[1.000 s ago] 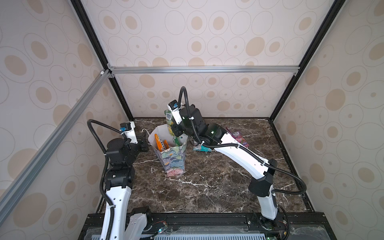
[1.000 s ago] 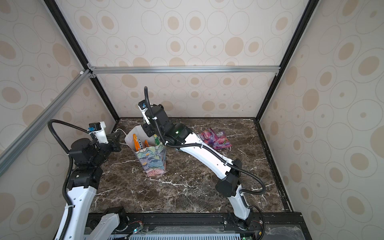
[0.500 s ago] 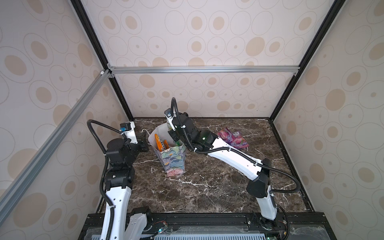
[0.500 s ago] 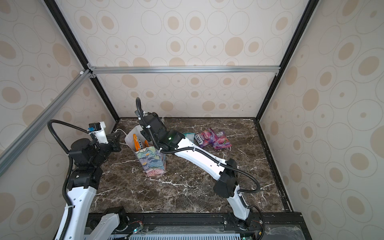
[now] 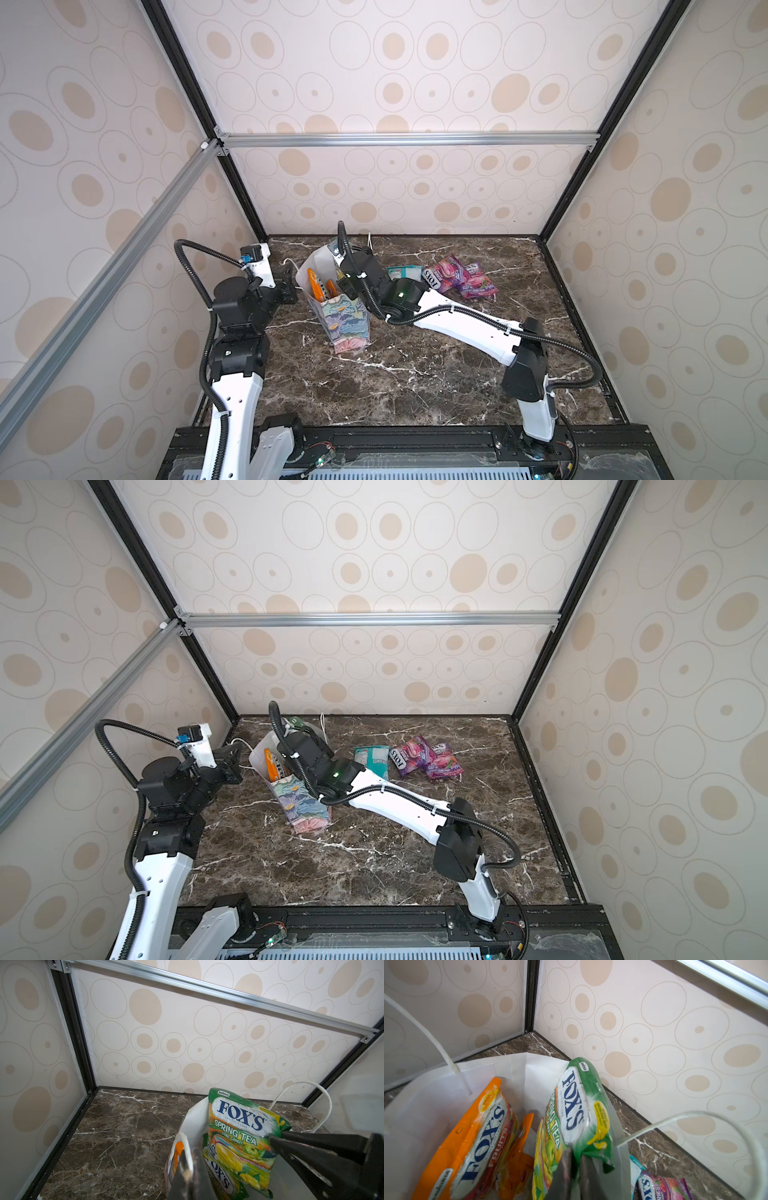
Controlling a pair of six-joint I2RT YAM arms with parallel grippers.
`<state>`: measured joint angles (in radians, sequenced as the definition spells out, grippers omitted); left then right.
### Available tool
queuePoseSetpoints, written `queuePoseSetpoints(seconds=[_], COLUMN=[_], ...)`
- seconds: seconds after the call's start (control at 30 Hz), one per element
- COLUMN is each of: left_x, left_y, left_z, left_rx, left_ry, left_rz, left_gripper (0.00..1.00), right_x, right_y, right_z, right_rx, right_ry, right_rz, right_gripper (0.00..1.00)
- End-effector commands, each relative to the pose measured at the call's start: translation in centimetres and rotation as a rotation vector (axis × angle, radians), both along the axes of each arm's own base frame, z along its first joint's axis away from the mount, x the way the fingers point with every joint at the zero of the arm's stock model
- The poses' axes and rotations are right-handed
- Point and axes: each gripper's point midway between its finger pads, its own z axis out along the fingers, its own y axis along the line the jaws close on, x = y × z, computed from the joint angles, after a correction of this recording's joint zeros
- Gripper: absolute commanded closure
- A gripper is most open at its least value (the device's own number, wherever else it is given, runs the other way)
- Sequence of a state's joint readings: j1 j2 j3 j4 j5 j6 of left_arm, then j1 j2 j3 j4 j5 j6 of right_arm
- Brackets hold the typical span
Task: Place the snacks into the paper bag
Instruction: 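Lower the green packet into the bag and open the right gripper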
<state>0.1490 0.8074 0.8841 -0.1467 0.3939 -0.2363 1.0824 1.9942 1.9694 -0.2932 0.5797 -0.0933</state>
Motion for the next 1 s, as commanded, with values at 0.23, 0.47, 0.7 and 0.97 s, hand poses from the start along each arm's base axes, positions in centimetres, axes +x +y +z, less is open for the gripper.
queuePoseSetpoints(seconds=[0.23,0.47,0.7,0.97], left_x=[-0.4,-0.6,-0.6,-1.6], left_y=[0.1,0.2,0.1,-3.0], left_z=[1.4,1.6,1.7,3.1], left_rx=[0.019,0.022,0.021,0.009], left_ry=[-0.05,-0.058,-0.06,-0.133], left_rz=[0.007,0.012,0.006,-0.172], left_gripper=[1.0,1.0,1.0,1.0], right_x=[-2.5,-3.5,-4.5,-2.2], right_y=[-1.4,-1.8,1.1,0.3], right_z=[7.7,9.1,6.2,2.2], right_rx=[0.173,0.201,0.04,-0.046], right_ry=[-0.102,-0.071,0.137,0.283], right_rz=[0.019,0.06,0.228,0.206], right_gripper=[0.64,0.5,0.38,0.36])
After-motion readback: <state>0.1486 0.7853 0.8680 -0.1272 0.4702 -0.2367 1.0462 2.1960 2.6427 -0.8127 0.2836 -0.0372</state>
